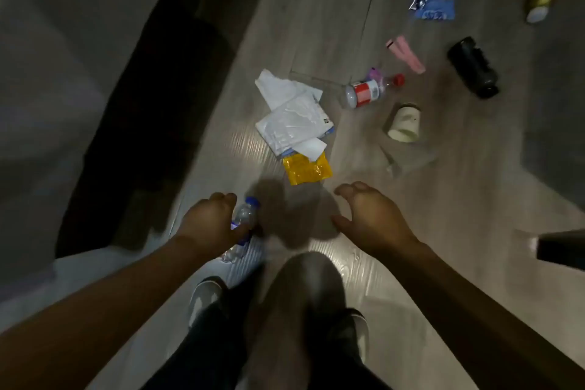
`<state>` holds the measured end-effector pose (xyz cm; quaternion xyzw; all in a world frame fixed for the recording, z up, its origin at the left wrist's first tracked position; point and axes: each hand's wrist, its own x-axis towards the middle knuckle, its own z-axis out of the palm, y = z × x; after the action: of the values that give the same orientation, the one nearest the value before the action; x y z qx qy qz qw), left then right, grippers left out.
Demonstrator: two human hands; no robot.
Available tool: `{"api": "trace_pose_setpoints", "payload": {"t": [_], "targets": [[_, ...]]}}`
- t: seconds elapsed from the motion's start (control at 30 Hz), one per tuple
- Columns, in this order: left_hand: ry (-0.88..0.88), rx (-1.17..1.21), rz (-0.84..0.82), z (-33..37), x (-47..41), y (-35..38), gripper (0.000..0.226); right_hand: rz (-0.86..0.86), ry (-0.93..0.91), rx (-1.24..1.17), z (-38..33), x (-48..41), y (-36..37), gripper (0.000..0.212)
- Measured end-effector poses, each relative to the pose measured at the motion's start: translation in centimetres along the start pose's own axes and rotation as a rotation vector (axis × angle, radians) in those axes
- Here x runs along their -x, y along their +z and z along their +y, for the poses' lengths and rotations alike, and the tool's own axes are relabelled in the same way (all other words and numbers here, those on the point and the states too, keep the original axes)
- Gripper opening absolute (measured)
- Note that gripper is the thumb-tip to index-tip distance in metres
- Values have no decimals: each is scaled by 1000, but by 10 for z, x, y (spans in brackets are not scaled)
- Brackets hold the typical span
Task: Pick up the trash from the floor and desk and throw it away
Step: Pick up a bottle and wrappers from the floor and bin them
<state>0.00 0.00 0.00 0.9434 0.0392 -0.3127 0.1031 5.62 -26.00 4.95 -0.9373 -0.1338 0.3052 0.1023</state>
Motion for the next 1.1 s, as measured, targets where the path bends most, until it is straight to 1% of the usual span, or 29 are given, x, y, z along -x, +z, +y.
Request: {"api": "trace_pose_setpoints", "payload": {"t": [0.13, 0.23, 0.33, 0.37, 0.43, 0.57, 0.7, 0.73, 0.8, 0.87, 0.93, 1.03, 1.1], "targets": [[-29, 6, -36, -16, -34, 53, 71, 48, -94, 12, 12, -46, 51, 44], [20, -4, 61, -27, -63, 92, 68, 95, -113, -32, 20, -87, 88, 46], [35, 29, 160, -40, -95, 111, 67, 190, -149, -59, 28, -123, 103, 48], [30, 55, 166, -44, -103, 116, 69, 221, -174, -22, 31, -133, 105, 47], [2, 109, 127, -49, -114, 121, 72, 230, -196, 17, 33, -144, 100, 48], [-25, 175, 73, -50, -114, 119, 68, 260, -218, 19, 28, -139, 86, 53], [-19, 226, -20, -48, -108, 118, 70, 230, -185, -17, 23, -129, 84, 56], [-2, 236, -46, -48, -108, 121, 68, 212, -180, -2, 22, -129, 86, 56], [14, 259, -60, -49, -109, 124, 56, 183, -182, 29, 24, -131, 89, 59], [17, 289, -36, -50, -113, 120, 43, 158, -179, 44, 24, -137, 91, 64], [23, 326, 19, -51, -116, 110, 37, 151, -173, 53, 23, -142, 91, 71], [4, 380, 110, -54, -119, 92, 44, 149, -167, 36, 20, -154, 89, 82], [-12, 414, 138, -57, -121, 86, 45, 136, -164, 53, 19, -166, 89, 94]]}}
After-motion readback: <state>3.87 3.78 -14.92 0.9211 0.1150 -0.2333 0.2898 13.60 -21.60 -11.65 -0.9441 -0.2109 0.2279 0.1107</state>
